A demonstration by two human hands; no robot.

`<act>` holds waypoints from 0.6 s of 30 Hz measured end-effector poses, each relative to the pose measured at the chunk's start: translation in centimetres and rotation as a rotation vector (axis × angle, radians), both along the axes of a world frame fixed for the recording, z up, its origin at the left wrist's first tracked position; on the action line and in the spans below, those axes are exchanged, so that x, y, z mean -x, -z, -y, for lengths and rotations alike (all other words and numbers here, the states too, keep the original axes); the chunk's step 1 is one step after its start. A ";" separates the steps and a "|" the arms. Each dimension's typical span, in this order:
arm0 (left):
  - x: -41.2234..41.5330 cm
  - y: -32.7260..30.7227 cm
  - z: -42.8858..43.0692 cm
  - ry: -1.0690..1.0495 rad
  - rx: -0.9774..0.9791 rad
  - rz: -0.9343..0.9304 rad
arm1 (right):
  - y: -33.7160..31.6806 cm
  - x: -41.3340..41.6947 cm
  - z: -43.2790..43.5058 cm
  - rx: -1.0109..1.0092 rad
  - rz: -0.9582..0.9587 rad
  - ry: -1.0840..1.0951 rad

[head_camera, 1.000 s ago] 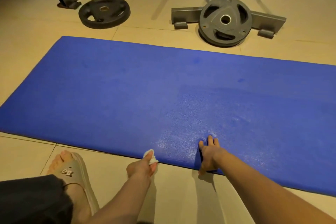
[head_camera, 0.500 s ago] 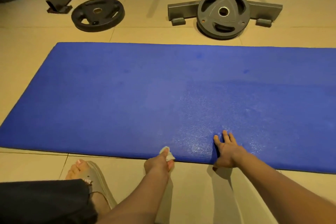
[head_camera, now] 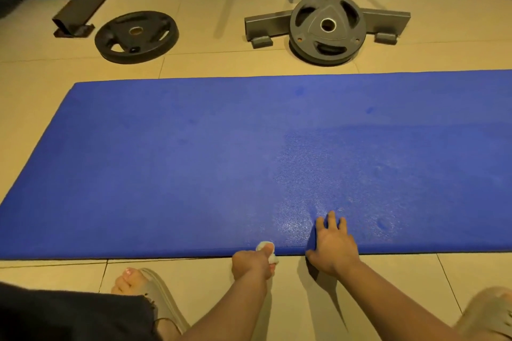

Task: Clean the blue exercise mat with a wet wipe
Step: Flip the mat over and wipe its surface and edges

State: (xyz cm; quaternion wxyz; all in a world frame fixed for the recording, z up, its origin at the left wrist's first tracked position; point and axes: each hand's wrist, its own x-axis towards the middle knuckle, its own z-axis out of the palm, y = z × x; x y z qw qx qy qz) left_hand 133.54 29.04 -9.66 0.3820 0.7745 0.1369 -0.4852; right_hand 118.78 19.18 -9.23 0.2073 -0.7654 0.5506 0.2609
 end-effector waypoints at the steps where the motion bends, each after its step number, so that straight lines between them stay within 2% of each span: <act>1: -0.2 0.0 0.1 0.034 -0.002 -0.016 | 0.0 0.1 0.0 0.000 -0.011 -0.012; 4: -1.3 -0.9 0.3 0.127 0.033 -0.102 | -0.5 0.1 0.3 0.019 0.000 0.007; 6: -2.1 -1.7 0.5 0.179 0.050 -0.212 | -0.9 -0.6 0.1 0.116 0.100 0.009; 8: -2.9 -2.1 0.6 0.251 0.023 -0.249 | -1.2 -2.3 -1.0 0.123 0.255 0.012; 11: -5.0 -1.8 0.8 0.364 -0.027 -0.190 | -1.5 -5.9 -3.8 -0.009 0.405 -0.025; 14: -7.4 -1.4 1.3 0.440 -0.046 -0.125 | -1.4 -8.8 -5.9 -0.009 0.457 -0.010; 18: -9.6 -1.6 1.7 0.639 -0.089 -0.126 | -1.4 -12.1 -8.2 0.041 0.514 0.230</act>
